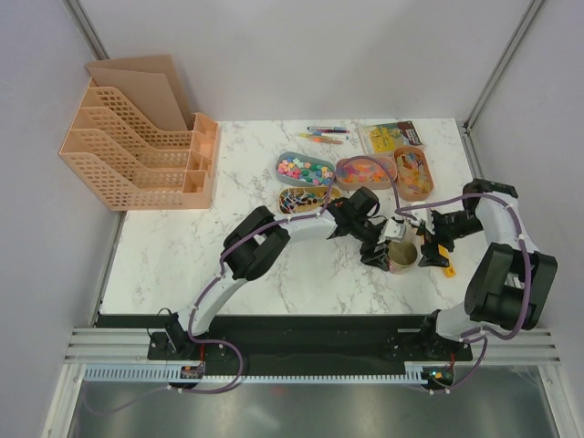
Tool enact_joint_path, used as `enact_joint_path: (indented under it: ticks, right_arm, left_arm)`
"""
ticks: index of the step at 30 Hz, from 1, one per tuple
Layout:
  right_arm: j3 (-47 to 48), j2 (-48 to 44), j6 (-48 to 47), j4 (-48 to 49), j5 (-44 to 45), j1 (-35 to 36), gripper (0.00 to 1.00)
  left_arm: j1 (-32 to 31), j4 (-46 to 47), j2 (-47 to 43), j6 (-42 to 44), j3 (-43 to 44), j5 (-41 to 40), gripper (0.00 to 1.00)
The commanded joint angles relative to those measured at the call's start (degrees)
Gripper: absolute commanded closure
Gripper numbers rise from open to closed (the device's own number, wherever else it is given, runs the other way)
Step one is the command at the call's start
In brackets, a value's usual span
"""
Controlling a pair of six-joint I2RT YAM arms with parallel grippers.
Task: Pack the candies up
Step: Screw the bottle lid onto the packing bottle.
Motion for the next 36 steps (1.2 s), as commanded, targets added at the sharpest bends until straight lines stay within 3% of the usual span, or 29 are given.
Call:
enact_joint_path:
  ticks: [1,20,36]
  right_arm:
    - [-0.82,1.18,0.58,-8.15,-5.63,2.02,0.02]
    - [0.93,9.8,1.2,-7.7,-7.4,3.96,0.02]
    - [-9.96,-1.97,-0.82,-8.23,6.74,1.5,0.02]
  left_arm:
    - [2.93,-35.48,19.7,-8.85,-8.87,-26.03,0.92]
    - [3.2,-35.39,19.79,-9.38,-8.78,-26.29,0.92]
    - [3.46,-35.39,20.49,-9.82,-8.34,-26.82,0.92]
